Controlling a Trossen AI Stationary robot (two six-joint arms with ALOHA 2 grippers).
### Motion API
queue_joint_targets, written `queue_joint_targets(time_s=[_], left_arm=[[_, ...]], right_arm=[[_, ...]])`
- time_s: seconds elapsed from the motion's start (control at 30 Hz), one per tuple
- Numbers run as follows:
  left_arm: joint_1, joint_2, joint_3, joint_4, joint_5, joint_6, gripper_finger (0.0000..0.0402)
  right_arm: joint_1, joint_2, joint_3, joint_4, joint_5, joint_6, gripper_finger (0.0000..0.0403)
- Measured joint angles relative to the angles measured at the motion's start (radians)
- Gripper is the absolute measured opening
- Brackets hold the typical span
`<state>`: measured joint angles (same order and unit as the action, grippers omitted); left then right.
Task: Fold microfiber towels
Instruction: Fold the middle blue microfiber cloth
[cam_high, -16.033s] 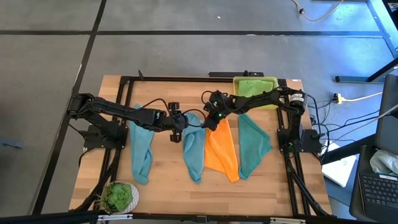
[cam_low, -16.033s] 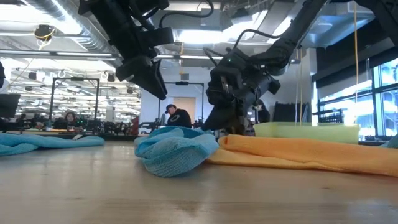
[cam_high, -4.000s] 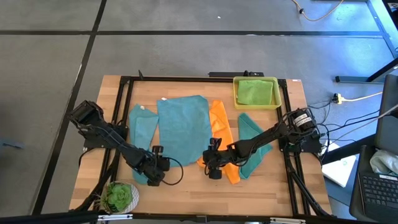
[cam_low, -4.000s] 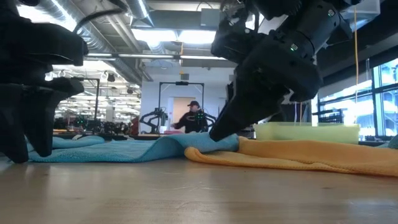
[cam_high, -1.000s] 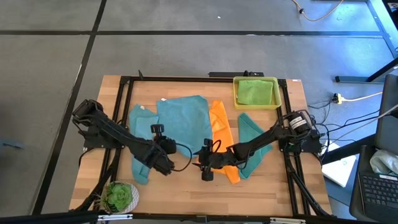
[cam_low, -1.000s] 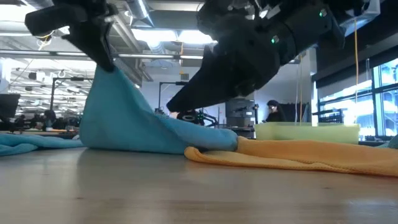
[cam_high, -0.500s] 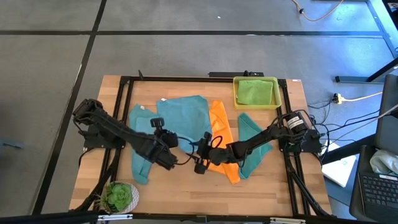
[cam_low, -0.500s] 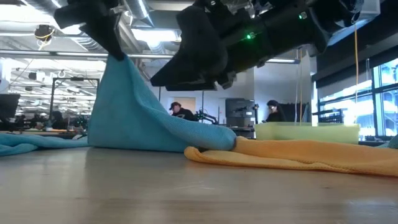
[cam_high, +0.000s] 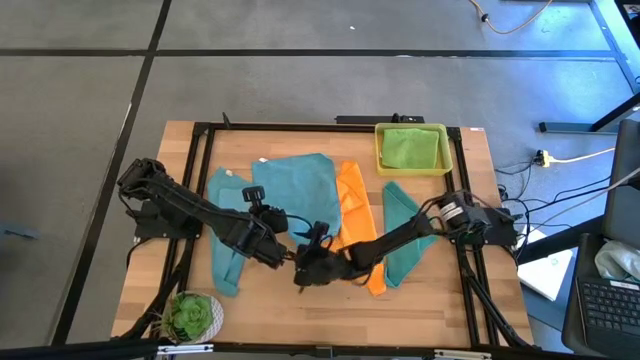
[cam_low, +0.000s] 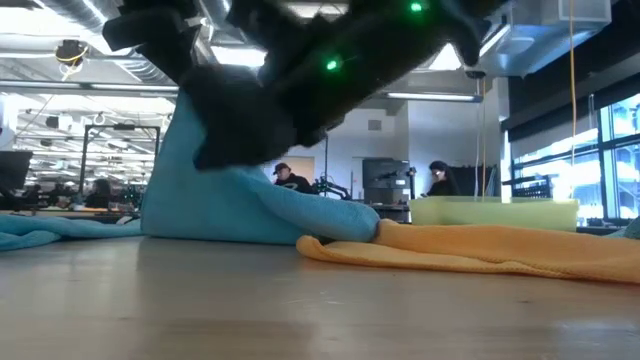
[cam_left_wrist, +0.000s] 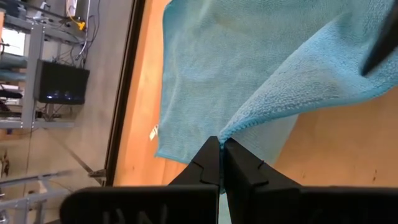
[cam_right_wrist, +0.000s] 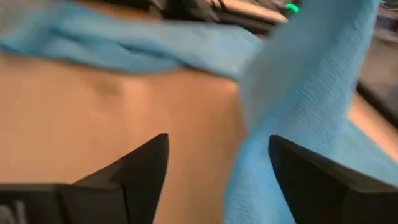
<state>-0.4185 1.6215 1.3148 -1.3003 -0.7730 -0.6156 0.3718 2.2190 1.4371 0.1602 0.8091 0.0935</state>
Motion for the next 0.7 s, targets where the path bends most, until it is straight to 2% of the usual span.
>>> queue_joint_targets(time_s=[0.1,0.17,0.33,0.53,0.7], left_arm=[[-0.007,0.0,0.0,0.005,0.003,-0.003,0.0],[-0.01,0.0,0.0,0.009,0.004,-0.004,0.0],[-0.025,-0.001,0.0,0.008,0.004,-0.005,0.0],[-0.036,-0.001,0.0,-0.02,0.005,-0.024,0.0],[-0.036,-0.001,0.0,-0.049,0.0,-0.046,0.0]], right_arm=[[0.01,0.063,0.111,-0.213,0.145,0.049,0.027],[0.012,0.096,0.156,-0.281,0.214,0.055,0.0265],[0.012,0.118,0.155,-0.34,0.257,0.061,0.025],[0.053,0.087,0.153,-0.54,0.394,0.124,0.0221],[0.096,0.053,0.153,-0.738,0.461,0.243,0.0206]])
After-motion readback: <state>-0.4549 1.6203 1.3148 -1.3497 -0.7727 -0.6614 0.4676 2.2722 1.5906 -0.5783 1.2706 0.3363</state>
